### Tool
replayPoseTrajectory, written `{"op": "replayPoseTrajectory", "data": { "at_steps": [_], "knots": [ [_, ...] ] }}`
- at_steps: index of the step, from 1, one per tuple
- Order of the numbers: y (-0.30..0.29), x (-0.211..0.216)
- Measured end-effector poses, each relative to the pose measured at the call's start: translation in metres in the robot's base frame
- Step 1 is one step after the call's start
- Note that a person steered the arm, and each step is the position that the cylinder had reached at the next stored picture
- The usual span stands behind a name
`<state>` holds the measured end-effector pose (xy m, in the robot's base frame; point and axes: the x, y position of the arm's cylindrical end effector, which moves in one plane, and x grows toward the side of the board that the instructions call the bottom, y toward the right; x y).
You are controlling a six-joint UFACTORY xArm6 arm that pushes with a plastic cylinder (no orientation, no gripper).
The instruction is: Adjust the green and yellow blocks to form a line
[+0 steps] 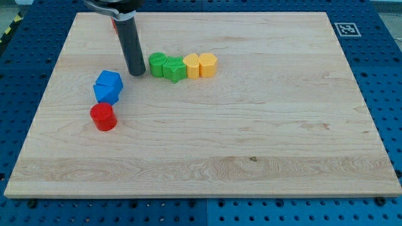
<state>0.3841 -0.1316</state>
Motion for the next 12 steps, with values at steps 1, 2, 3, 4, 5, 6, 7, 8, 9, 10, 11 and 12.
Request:
{"op": "replayPoseTrajectory", "data": {
  "at_steps": [1, 2, 3, 4, 5, 6, 7, 8, 9, 10, 11, 12],
  "knots": [
    [0.006, 0.003],
    [0.030, 0.014],
    [0.067, 0.014],
    [0.100, 0.014],
    [0.107, 0.021],
    [0.116, 0.037],
    [0.138, 0.040],
    [0.137, 0.040],
    [0.120, 0.028],
    [0.118, 0.004],
    [0.122, -0.002],
    [0.170, 0.014]
  ]
}}
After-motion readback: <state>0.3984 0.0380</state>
